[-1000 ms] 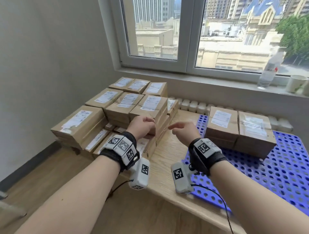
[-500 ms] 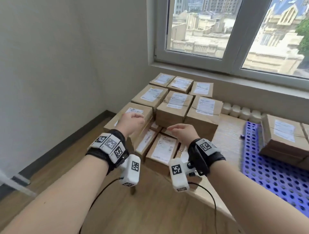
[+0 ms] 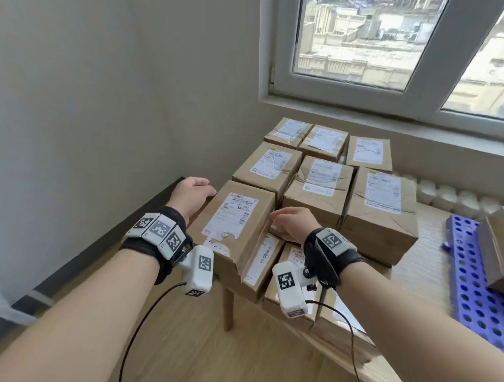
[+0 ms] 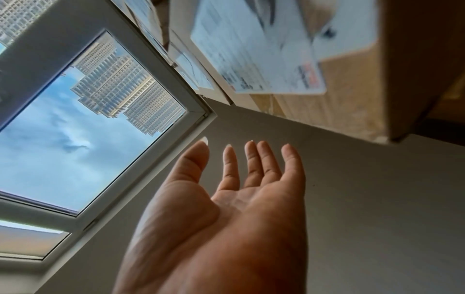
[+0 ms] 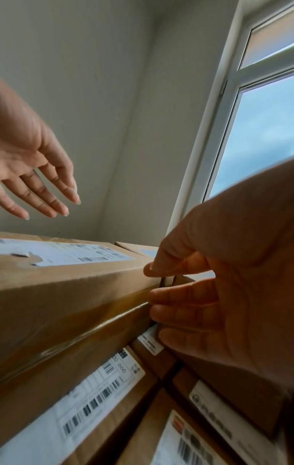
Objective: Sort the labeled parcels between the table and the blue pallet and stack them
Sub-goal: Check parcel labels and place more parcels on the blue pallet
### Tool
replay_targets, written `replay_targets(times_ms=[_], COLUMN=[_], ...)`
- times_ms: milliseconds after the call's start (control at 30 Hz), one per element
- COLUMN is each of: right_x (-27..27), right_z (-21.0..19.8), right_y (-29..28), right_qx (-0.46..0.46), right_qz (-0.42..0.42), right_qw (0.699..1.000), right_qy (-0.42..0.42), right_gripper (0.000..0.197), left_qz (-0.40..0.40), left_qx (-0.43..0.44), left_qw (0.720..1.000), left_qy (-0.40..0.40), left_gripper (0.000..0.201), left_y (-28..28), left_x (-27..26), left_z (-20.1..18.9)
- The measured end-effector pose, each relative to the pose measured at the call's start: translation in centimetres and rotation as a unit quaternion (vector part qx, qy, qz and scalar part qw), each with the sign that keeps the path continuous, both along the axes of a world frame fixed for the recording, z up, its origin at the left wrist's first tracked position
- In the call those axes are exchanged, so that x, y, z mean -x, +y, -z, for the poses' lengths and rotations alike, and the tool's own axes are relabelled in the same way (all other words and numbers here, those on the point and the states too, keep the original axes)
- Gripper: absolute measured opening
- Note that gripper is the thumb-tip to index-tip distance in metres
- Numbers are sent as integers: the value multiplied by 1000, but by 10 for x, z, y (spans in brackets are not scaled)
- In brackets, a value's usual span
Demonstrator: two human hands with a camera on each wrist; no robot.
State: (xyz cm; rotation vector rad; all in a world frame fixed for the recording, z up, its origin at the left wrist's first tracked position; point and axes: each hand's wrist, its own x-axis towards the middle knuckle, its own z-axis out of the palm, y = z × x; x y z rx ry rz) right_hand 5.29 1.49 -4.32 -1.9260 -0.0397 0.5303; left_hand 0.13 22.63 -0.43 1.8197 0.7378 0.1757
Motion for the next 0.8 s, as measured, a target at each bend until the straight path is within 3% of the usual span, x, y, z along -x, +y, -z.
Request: replay_targets(times_ms=[267,367,500,633,800], right_x=[-19,-20,-15,-4,13], right_z=[20,20,17,12,11], right_y=[15,17,24,34,47], right_qx=[18,12,3,-19,-38], right_qz=[49,75,120,159,196], right_qw=[998,995,990,982,970], right_qy=[41,58,71,99,139], right_gripper=[16,14,15,11,14], left_qz=[47,113,192,225,264], left_qx=[33,53,60,65,72], left_qw=[994,982,963,953,938], left_qy=[90,139,178,193,215], left_gripper=[38,40,58,40,46], left_y=[27,34,47,47,51], left_x=[-42,-52,-66,-63,-59], left_z=[22,24,34,30,37])
